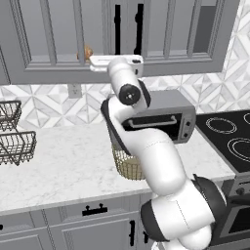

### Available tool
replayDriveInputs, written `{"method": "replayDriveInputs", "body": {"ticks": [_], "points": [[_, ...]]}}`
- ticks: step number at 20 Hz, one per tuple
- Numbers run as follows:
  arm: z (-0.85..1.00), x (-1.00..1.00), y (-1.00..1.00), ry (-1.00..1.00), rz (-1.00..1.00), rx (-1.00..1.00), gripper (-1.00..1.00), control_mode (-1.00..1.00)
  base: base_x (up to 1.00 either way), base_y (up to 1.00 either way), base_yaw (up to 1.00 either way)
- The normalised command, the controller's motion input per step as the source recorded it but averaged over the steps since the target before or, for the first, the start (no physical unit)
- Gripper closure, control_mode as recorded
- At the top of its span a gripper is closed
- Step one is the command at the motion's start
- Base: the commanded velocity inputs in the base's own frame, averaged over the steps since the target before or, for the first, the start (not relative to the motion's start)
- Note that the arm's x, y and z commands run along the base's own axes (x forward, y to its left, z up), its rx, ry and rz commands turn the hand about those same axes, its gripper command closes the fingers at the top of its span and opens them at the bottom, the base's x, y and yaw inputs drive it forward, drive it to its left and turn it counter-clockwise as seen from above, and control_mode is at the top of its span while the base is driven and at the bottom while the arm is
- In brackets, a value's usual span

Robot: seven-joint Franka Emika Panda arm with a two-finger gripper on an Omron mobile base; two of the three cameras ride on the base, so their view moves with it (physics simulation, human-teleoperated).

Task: Open the cabinet, pick up the bread from the cabinet and place it in the basket. Then move the basket to the dining counter.

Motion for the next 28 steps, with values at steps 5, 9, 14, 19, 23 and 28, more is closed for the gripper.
{"method": "replayDriveInputs", "body": {"ticks": [5,9,14,19,23,28], "points": [[0.11,-0.57,0.69,0.02,0.02,-0.06,1.00,-1.00,0.00,0.00,0.00],[0.04,-0.52,0.81,0.08,0.00,-0.05,1.00,-1.00,0.00,0.00,0.00],[0.06,-0.60,0.87,0.11,0.00,-0.02,1.00,-1.00,0.00,0.00,0.00],[0.06,-0.60,0.92,0.09,-0.07,-0.04,1.00,-1.00,0.00,0.00,0.00],[0.00,-0.63,1.00,0.05,-0.12,-0.06,1.00,-1.00,0.00,0.00,0.00],[0.00,-0.65,1.00,0.04,-0.12,-0.07,1.00,-1.00,0.00,0.00,0.00]]}}
